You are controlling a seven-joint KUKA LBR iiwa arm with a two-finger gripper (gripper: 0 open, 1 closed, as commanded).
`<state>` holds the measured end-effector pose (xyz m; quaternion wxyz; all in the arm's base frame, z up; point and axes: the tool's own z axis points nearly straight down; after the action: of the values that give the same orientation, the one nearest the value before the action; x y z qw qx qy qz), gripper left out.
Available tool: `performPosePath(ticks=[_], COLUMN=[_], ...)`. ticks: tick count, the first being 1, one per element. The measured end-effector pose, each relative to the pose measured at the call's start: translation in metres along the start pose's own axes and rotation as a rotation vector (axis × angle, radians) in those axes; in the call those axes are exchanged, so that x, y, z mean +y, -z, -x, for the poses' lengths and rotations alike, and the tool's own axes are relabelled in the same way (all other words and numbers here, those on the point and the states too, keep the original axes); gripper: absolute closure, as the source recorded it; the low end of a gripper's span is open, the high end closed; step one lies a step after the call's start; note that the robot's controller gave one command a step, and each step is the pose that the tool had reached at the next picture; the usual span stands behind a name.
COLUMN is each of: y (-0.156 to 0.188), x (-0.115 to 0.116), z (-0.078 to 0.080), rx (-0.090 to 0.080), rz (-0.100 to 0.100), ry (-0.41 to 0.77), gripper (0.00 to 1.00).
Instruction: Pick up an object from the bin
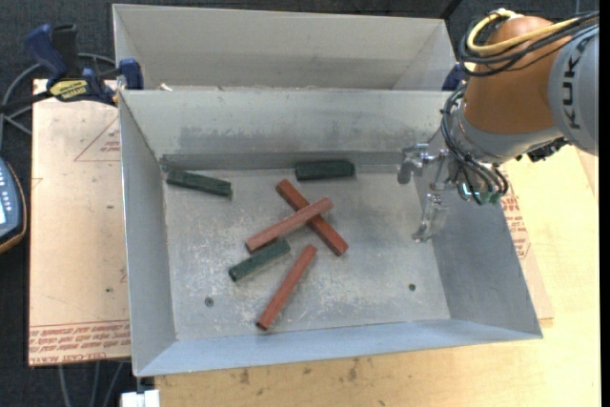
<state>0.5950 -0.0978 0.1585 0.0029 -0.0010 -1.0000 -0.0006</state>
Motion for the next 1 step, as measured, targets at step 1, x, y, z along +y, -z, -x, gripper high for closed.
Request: performPosePath(ticks=[1], y=[-0.0879], x=[0.0733], z=[0.0429], rx=[-0.013], rz=[0.002], ry=[-0.212], gripper=[0.0])
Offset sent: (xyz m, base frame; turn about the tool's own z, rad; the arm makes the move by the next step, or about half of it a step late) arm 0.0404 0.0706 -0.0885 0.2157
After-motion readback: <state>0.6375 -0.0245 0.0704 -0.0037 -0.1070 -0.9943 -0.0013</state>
